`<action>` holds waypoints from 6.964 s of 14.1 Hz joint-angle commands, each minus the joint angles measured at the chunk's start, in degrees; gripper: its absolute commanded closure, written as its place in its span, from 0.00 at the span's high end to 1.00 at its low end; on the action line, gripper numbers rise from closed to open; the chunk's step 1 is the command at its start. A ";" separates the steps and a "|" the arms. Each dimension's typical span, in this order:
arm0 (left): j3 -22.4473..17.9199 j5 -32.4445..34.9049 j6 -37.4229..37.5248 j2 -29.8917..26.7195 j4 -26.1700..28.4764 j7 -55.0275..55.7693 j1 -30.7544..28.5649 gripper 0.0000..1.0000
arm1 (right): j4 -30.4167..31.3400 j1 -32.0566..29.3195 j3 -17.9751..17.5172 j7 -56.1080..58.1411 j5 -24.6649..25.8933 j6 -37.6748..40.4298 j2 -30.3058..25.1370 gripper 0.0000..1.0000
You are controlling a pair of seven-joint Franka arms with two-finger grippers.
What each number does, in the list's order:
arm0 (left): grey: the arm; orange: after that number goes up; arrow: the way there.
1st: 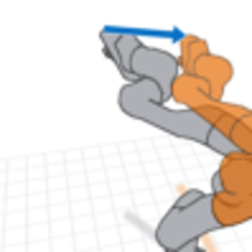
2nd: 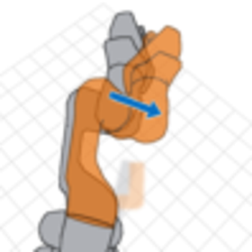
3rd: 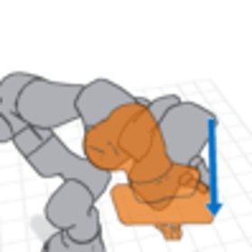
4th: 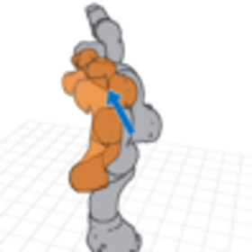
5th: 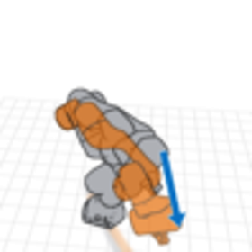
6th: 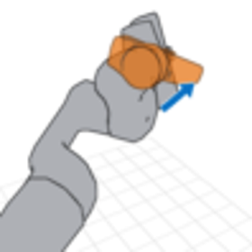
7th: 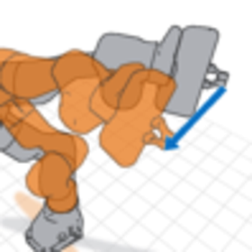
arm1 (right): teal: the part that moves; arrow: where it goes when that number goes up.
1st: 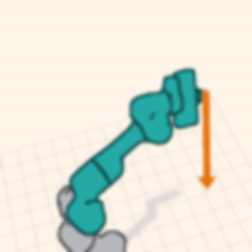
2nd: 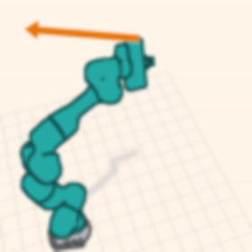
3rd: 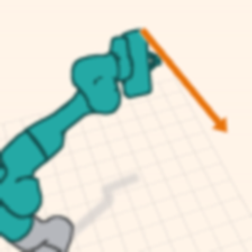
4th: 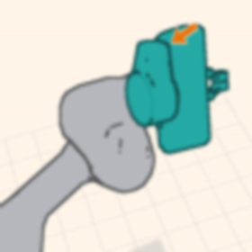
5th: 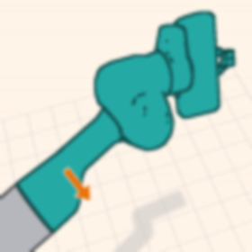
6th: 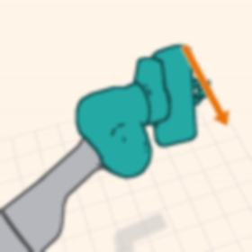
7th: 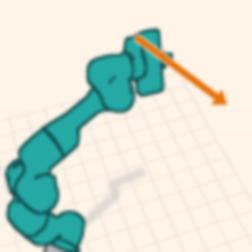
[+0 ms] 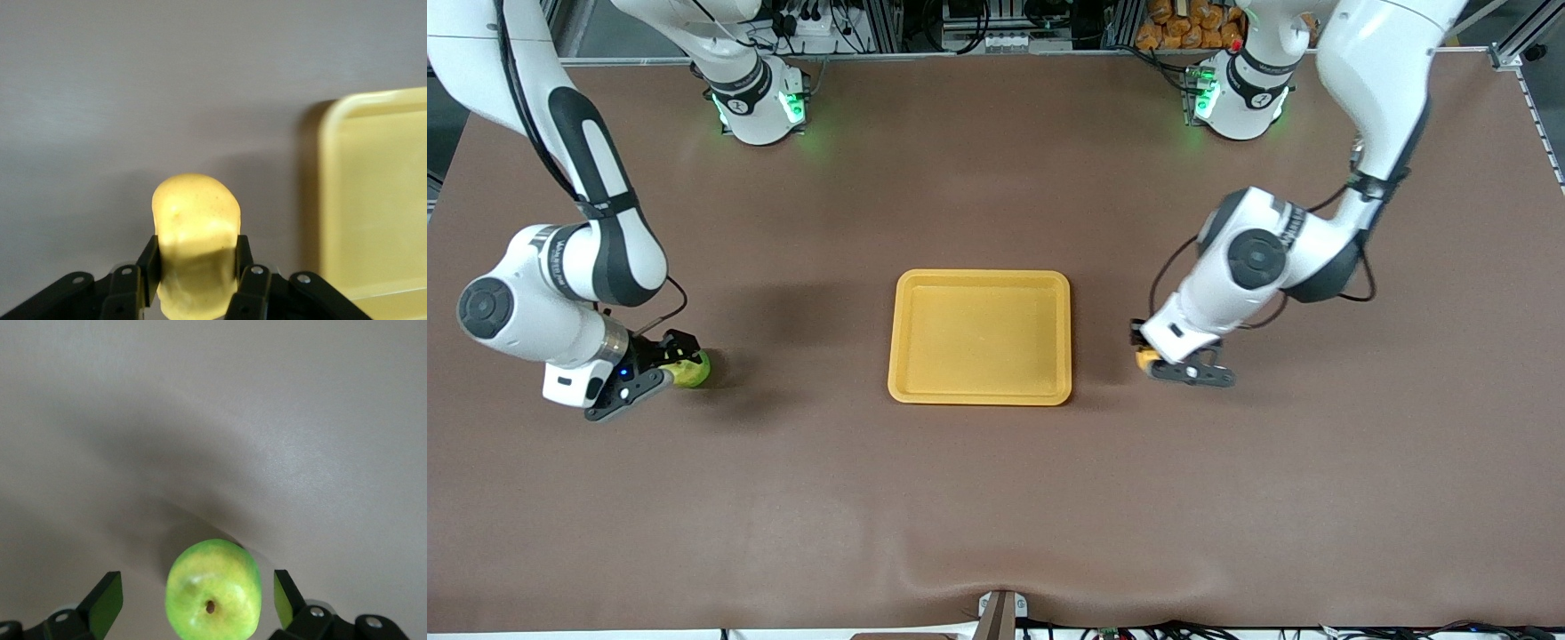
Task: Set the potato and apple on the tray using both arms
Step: 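Carry the potato with the left gripper over the tray and lower it, then open the left gripper to release the potato and withdraw it, then carry the apple with the right gripper onto the tray while the left gripper retracts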
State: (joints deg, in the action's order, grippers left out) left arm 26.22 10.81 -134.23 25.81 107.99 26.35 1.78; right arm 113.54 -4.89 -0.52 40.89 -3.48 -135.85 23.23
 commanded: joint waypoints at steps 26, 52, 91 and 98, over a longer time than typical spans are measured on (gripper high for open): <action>-6.00 9.84 2.48 14.80 -13.51 27.00 22.56 0.00 | 4.23 -3.37 -0.62 13.08 0.93 -5.56 -0.02 0.19; -5.66 7.29 31.29 -2.86 -25.99 6.99 0.52 1.00 | -3.86 18.33 -4.93 -23.63 -0.13 9.37 -5.74 0.23; -20.77 -10.55 47.04 -34.60 -11.66 -23.19 -0.99 1.00 | -5.53 36.09 -4.31 -72.00 1.01 -5.48 7.01 0.23; -18.75 -10.20 48.18 -34.07 -12.10 -18.44 -0.73 1.00 | -5.44 36.00 -4.22 -71.91 1.01 -7.23 8.41 0.43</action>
State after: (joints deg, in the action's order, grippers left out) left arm 6.64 1.26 -86.42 -7.44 95.29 6.84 1.74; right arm 108.94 31.24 -4.59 -29.79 -3.38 -142.60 30.88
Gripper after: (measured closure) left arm 0.000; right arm 0.203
